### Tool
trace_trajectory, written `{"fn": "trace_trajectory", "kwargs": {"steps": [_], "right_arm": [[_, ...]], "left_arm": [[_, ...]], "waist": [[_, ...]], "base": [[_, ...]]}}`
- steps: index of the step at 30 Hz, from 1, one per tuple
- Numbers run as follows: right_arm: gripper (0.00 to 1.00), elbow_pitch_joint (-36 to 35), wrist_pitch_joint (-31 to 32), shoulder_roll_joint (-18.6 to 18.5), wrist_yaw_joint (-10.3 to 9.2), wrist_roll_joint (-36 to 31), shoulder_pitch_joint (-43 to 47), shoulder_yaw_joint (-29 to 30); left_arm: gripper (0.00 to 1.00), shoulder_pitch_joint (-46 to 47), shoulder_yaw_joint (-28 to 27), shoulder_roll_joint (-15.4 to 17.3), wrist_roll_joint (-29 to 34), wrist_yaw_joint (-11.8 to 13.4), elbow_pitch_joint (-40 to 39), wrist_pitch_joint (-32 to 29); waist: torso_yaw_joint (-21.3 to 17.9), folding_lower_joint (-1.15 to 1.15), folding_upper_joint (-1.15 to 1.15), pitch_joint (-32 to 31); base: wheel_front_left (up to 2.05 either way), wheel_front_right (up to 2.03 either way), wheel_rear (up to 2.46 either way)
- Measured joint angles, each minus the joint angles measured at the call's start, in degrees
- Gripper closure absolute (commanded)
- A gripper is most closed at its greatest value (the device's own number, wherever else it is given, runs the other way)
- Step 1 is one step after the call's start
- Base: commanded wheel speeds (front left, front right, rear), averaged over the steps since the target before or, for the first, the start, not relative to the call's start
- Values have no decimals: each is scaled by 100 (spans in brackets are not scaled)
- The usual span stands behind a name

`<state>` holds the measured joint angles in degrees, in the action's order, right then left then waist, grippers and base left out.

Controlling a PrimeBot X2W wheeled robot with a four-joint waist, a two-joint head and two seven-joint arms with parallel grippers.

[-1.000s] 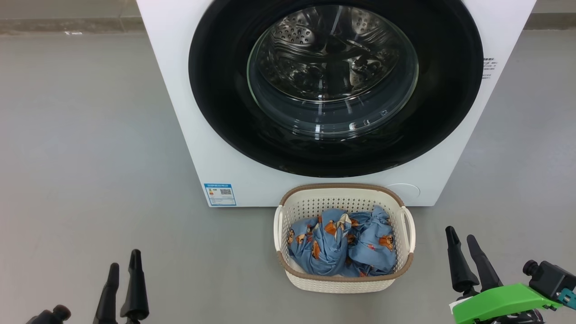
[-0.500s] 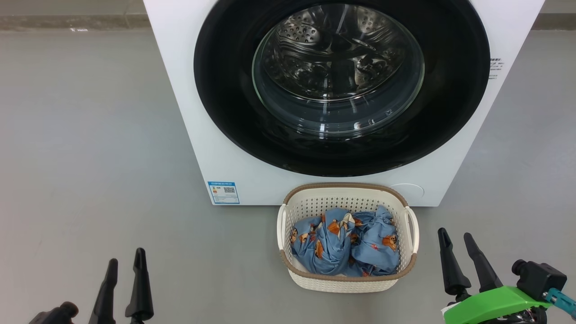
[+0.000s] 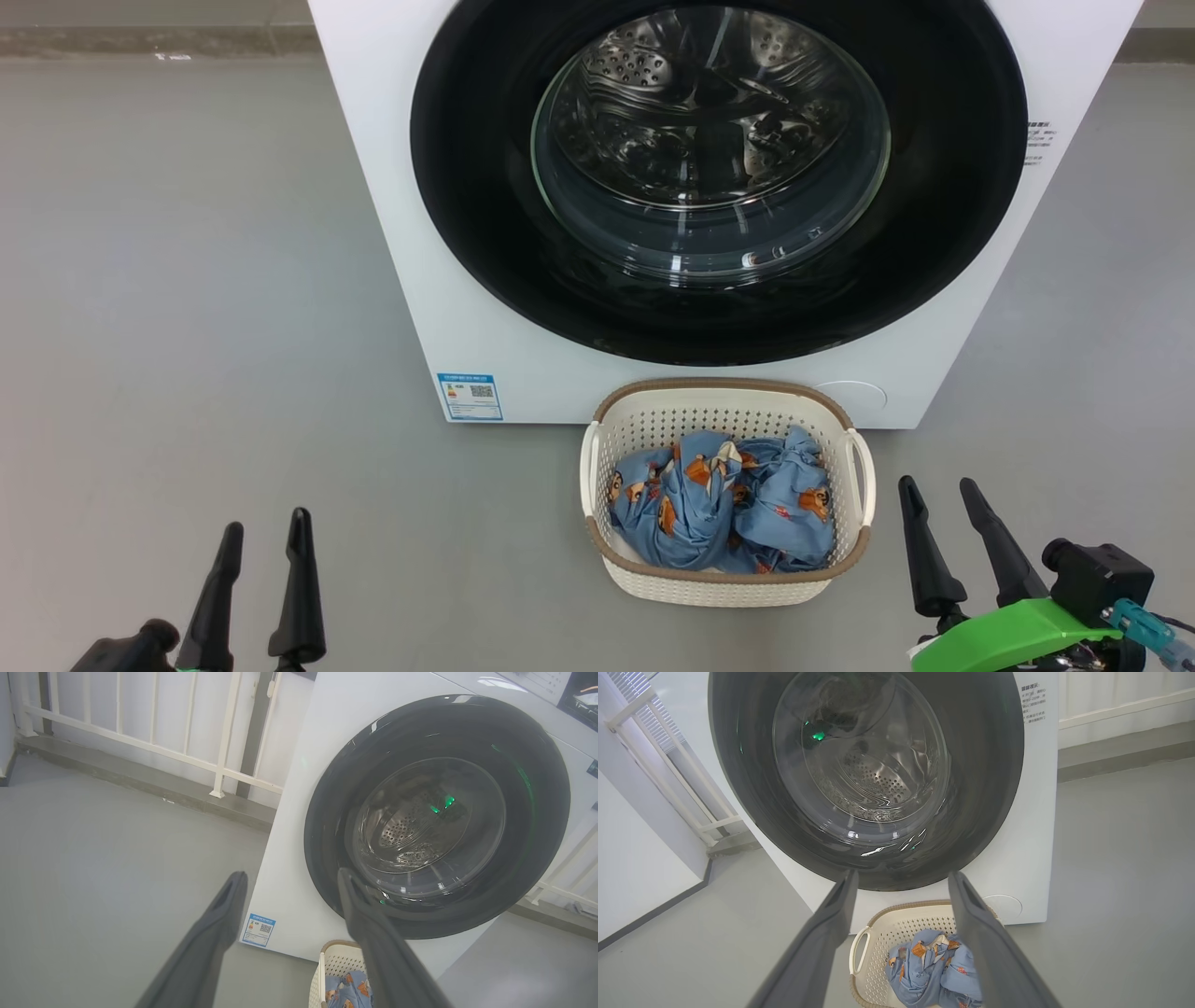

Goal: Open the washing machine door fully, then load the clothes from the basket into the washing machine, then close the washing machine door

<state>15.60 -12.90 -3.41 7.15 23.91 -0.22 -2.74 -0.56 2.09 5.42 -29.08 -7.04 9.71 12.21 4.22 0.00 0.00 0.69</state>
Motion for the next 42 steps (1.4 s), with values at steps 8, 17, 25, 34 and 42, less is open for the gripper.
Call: {"fn": "trace_trajectory", "kwargs": {"steps": [8,17,25,34,42], "right_arm": [[0,8,-82,24,1,-480,25,110],[0,23,-133,109,1,-1004,86,225],[0,26,-134,109,1,-1002,88,366],[0,26,-134,109,1,-987,92,459],[0,23,-135,110,1,-979,171,482]], "left_arm": [[0,-1,12,19,437,-7,-11,121],[0,-2,-25,23,854,-16,-11,216],[0,-2,-83,19,860,-16,7,241],[0,-2,-75,24,970,-16,100,242],[0,-2,-21,71,970,-16,171,242]], "waist": [[16,0,0,-3],[17,0,0,43],[-4,0,0,46],[-14,0,0,39],[-11,0,0,35]], "base": [[0,0,0],[0,0,0],[0,0,0],[0,0,0],[0,0,0]]}}
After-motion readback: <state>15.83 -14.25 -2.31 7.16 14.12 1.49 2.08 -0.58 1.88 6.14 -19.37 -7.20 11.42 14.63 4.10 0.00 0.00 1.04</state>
